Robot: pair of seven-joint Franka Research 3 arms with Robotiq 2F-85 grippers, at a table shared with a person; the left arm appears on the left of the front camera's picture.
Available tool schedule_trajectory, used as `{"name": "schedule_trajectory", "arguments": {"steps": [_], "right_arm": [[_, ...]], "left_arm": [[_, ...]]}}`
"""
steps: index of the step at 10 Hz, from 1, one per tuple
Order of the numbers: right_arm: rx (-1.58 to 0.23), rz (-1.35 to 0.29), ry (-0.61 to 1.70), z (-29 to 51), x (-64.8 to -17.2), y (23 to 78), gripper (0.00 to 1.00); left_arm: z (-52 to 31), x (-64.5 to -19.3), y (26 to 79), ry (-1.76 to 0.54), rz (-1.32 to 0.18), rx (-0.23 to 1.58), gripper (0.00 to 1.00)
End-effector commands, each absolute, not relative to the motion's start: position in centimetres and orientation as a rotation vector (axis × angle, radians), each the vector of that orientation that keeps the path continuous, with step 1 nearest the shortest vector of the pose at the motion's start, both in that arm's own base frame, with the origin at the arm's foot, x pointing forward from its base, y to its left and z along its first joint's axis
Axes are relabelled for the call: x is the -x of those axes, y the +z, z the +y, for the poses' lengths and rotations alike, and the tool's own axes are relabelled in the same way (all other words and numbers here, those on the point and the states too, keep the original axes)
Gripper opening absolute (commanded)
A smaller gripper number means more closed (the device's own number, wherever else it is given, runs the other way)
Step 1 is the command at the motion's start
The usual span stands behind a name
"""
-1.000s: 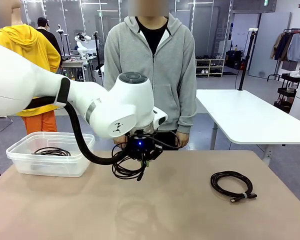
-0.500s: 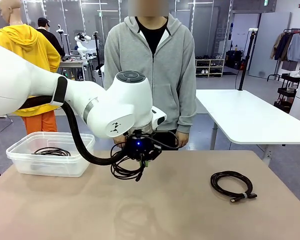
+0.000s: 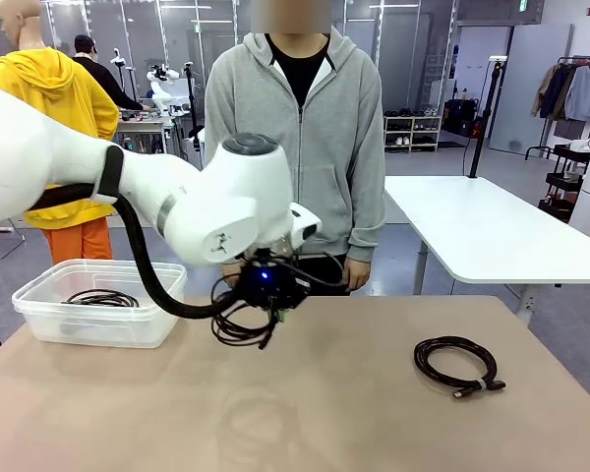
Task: Organize and store the cables.
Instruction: Place the USB Extension Cable into the Organizing box.
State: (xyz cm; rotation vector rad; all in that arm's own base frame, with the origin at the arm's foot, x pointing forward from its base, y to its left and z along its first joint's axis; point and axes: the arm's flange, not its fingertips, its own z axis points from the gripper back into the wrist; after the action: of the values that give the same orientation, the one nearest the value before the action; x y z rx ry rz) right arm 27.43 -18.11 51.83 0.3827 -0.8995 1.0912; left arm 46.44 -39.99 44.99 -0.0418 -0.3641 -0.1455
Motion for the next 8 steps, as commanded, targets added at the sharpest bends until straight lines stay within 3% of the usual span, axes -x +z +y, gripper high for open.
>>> {"name": "schedule_trajectory", "arguments": {"steps": [1, 4, 5, 8], "right_arm": [[-0.381, -0.898, 1.093, -18.0, -27.4, 51.9, 1.0], [-0.381, -0.898, 1.093, -18.0, -27.4, 51.9, 1.0], [-0.381, -0.898, 1.093, -18.0, -27.4, 51.9, 1.0], [-0.381, -0.898, 1.093, -18.0, -27.4, 51.9, 1.0]], "left_arm": [[-34.5, -48.0, 48.9, -0.136, -0.368, 0.036, 0.15], [-26.1, -49.9, 52.4, -0.119, -0.309, -0.008, 0.15], [-23.0, -51.5, 53.2, -0.055, -0.324, -0.032, 0.15], [-14.8, -51.7, 54.6, -0.147, -0.385, -0.044, 0.15]]}}
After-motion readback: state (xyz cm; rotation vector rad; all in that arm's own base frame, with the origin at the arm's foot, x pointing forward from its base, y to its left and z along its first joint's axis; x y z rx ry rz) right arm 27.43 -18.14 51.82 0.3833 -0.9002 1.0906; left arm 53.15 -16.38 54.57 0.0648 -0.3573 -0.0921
